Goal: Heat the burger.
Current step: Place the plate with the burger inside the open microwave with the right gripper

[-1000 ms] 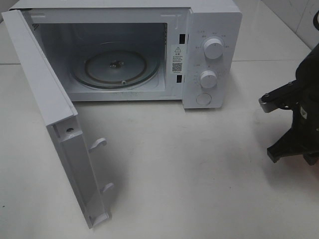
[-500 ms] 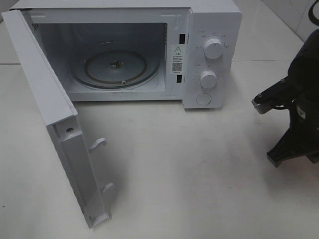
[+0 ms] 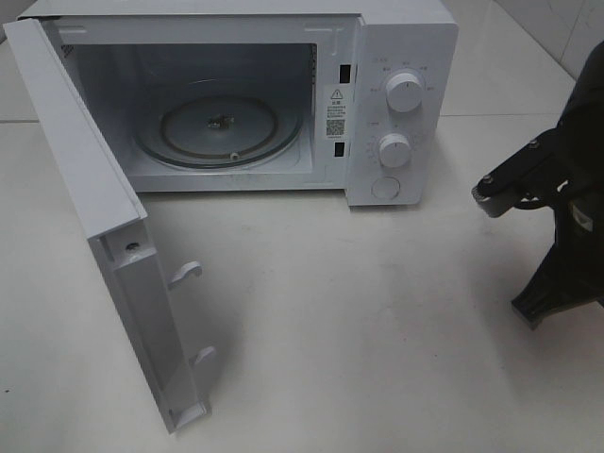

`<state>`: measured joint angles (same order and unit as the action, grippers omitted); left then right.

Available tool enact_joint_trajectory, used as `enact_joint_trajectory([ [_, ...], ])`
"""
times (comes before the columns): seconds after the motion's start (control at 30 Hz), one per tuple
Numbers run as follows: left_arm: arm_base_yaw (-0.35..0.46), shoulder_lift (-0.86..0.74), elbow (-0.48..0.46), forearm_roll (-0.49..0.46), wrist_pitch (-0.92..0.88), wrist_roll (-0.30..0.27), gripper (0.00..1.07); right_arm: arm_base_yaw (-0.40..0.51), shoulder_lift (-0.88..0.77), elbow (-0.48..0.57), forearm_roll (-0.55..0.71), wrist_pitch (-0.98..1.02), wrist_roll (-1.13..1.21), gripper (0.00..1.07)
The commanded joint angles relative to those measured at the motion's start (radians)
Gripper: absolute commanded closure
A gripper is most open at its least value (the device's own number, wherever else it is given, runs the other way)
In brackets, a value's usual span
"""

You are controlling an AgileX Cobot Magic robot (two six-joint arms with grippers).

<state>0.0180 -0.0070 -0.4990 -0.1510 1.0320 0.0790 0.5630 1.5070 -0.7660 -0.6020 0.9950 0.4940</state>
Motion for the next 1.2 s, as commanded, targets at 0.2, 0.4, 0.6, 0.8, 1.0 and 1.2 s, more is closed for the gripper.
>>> enact_joint_trajectory([
  [0.2, -0.004, -0.02, 0.003, -0.002, -0.004, -0.008, 0.06, 0.115, -0.046, 0.047, -0.043, 0.086, 0.061, 1.07],
  [0.4, -0.004, -0.02, 0.003, -0.002, -0.004, -0.008, 0.06, 0.252, -0.098, 0.047, -0.023, 0.14, 0.097, 1.07],
  [0.6, -0.004, -0.02, 0.003, -0.002, -0.004, -0.008, 0.06, 0.372, -0.103, 0.047, -0.019, 0.19, 0.119, 1.07],
  [0.8, -0.004, -0.02, 0.003, -0.002, -0.004, -0.008, 0.06, 0.491, -0.103, 0.047, -0.018, 0.206, 0.133, 1.07],
  [1.0, -0.004, -0.02, 0.003, -0.002, -0.004, -0.008, 0.06, 0.584, -0.103, 0.047, -0.02, 0.212, 0.128, 1.07],
  [1.2, -0.004, -0.02, 0.003, -0.002, -0.004, -0.008, 0.06, 0.688, -0.103, 0.047, -0.033, 0.198, 0.065, 1.07],
])
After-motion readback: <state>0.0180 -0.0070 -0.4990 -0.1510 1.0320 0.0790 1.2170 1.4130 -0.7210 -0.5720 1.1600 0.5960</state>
